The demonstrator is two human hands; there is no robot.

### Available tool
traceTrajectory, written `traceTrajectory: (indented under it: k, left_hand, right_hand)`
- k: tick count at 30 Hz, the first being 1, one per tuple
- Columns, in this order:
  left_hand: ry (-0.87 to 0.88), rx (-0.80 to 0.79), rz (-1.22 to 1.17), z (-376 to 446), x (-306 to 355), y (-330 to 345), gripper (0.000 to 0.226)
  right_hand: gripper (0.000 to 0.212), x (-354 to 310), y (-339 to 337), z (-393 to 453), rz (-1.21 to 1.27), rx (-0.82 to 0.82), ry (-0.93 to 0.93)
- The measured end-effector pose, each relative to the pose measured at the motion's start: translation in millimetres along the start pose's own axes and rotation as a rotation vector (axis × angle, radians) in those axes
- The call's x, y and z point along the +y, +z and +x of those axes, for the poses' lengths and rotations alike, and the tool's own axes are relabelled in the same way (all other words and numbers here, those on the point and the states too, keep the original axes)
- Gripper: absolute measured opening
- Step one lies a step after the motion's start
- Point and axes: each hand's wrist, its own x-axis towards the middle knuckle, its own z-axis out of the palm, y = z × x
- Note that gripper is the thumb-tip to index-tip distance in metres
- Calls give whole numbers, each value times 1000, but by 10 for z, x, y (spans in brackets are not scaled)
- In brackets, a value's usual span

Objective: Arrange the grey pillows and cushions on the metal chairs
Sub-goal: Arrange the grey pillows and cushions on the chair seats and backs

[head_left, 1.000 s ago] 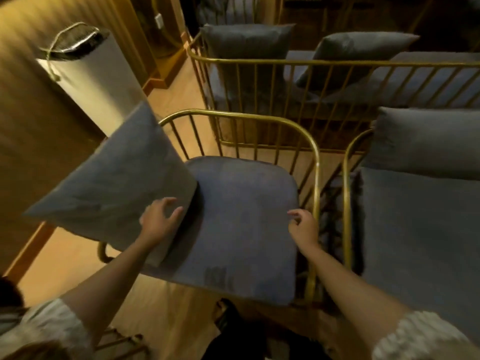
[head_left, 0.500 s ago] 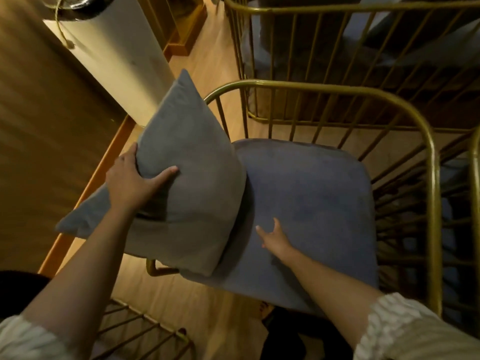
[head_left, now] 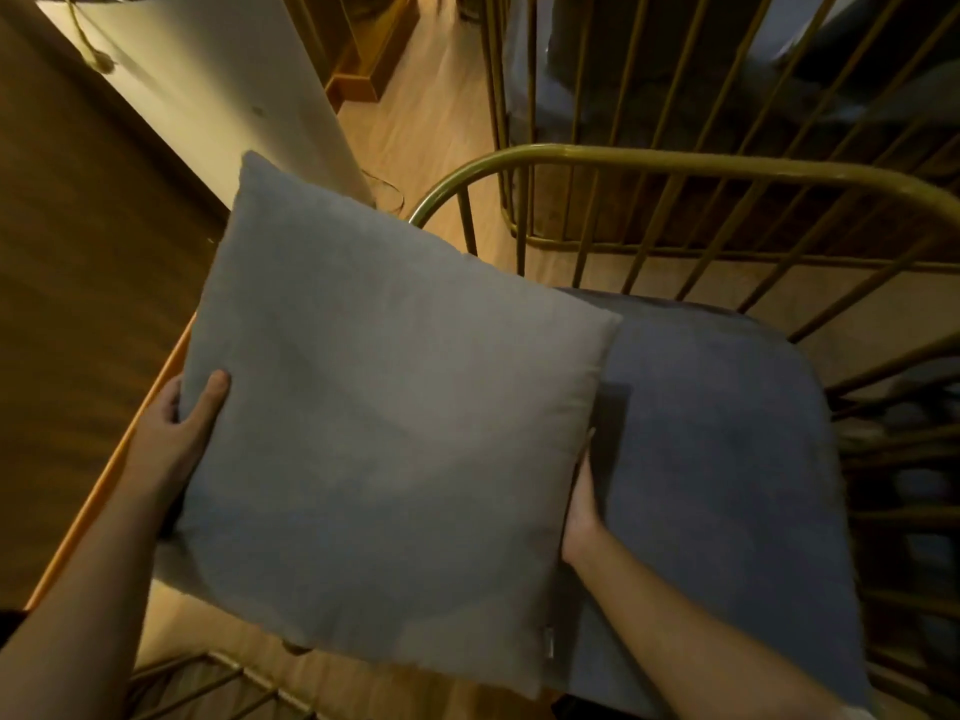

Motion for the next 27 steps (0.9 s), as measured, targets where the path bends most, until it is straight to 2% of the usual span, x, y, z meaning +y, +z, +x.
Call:
traceTrajectory:
  k: [3, 7, 9, 12, 14, 16, 18, 23, 25, 27]
  left_hand:
    - [-59, -39, -28, -37, 97, 2, 77]
    - [-67, -50, -26, -183, 302, -2, 86]
    - [-81, -87, -3, -254, 404, 69, 95]
    - [-89, -175, 39, -456, 535, 421, 105]
    - [-47, -229, 102, -621, 534, 736, 102]
    - [6, -321, 127, -768, 420, 1060, 97]
    - [-22, -425, 112, -925, 282, 1381, 95]
    - [-161, -521, 69, -1104, -87, 1940, 102]
    - [-196, -540, 61, -1087, -246, 2071, 114]
    - [-223, -546, 85, -1086, -388, 2176, 112]
  right_hand:
    - [84, -231, 10, -147, -156, -17, -101]
    - [117, -523, -67, -350, -404, 108, -245]
    - [124, -705, -176, -448, -460, 143, -311]
    - [131, -1047, -495, -627, -489, 252, -375]
    - [134, -1275, -765, -749, -533, 292, -415]
    - [128, -1479, -1057, -872, -558, 353, -443]
    - [110, -1610, -1335, -983, -550, 390, -450]
    - [108, -1629, -1944, -963, -618, 417, -427]
    - [105, -1581, -1968, -917, -639, 429, -405]
    - [103, -1507, -1980, -835, -648, 405, -355]
